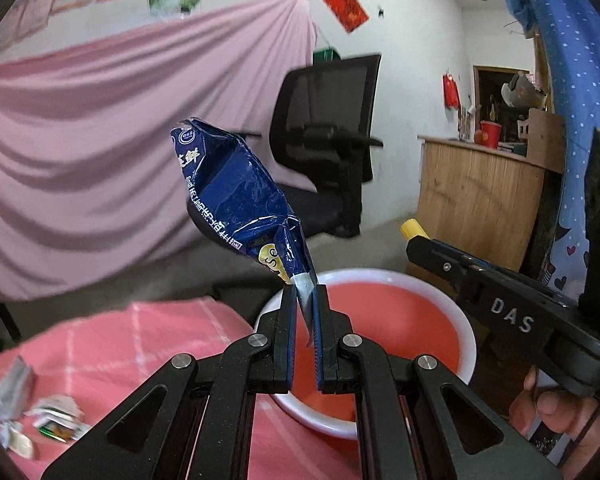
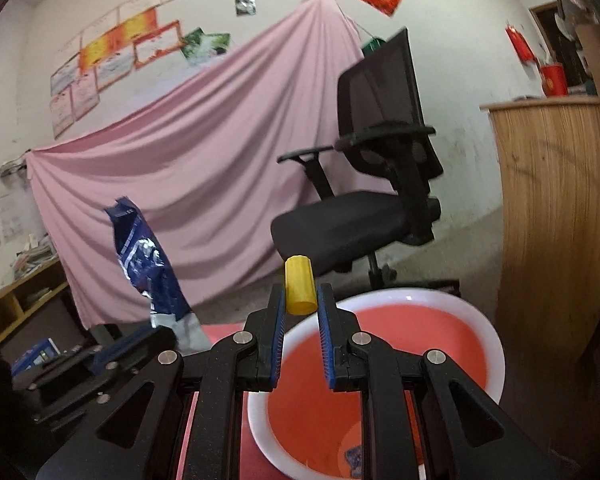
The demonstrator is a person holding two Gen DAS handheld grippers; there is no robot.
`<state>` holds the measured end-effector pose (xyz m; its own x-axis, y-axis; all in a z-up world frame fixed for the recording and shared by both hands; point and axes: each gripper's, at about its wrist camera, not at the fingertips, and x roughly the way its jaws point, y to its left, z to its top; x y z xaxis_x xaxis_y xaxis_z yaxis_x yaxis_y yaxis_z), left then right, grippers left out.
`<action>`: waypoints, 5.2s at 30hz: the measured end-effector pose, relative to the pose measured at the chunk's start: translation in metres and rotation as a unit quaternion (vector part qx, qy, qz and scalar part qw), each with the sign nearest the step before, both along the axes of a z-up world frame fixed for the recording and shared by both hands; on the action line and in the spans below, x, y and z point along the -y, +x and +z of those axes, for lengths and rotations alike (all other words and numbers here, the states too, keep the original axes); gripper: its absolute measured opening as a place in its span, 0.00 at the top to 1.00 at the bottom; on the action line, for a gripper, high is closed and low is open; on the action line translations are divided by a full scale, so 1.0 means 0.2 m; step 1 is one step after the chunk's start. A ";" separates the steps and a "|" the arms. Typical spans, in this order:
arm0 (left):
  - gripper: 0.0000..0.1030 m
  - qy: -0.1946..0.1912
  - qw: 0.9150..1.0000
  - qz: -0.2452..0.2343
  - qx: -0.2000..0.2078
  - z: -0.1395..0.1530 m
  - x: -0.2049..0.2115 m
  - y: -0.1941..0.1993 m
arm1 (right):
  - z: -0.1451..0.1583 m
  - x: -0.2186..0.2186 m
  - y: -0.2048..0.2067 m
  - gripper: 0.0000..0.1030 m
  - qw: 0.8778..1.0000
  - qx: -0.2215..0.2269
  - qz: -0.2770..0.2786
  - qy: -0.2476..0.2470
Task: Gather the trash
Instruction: 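Open both tools to drop the wrapper and cap into the bucket, then move both tools back over the table toward the toothpaste tube and packets, then close the left tool on the white toothpaste tube while the right tool grips the brown dried slice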
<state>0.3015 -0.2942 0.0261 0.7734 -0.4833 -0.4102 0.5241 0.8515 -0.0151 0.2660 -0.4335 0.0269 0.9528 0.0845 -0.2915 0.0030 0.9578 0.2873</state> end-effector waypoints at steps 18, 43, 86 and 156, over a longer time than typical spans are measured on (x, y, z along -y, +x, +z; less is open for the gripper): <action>0.93 -0.014 0.995 -0.009 -0.098 -0.08 -0.02 0.11 | -0.07 0.05 0.07 0.86 0.998 -0.060 -0.008 0.023; 0.45 -0.086 0.988 0.107 -0.071 0.02 -0.45 0.07 | 0.01 -0.07 0.06 0.52 1.000 -0.022 0.003 -0.013; 0.02 -0.024 0.958 0.287 -0.006 -0.14 -1.49 -0.42 | -0.05 -1.04 0.09 0.00 0.965 0.040 0.230 -0.121; 0.98 -0.075 0.950 0.192 -0.236 -0.31 -1.58 -0.18 | -0.29 -1.39 0.27 0.71 0.901 -0.159 0.366 -0.172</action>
<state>0.2663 0.0221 -0.0357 0.6516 -0.2829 -0.7038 0.0794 0.9482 -0.3076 0.3192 -0.1551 -0.0309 0.5422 0.5087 -0.6688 -0.6362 0.7685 0.0687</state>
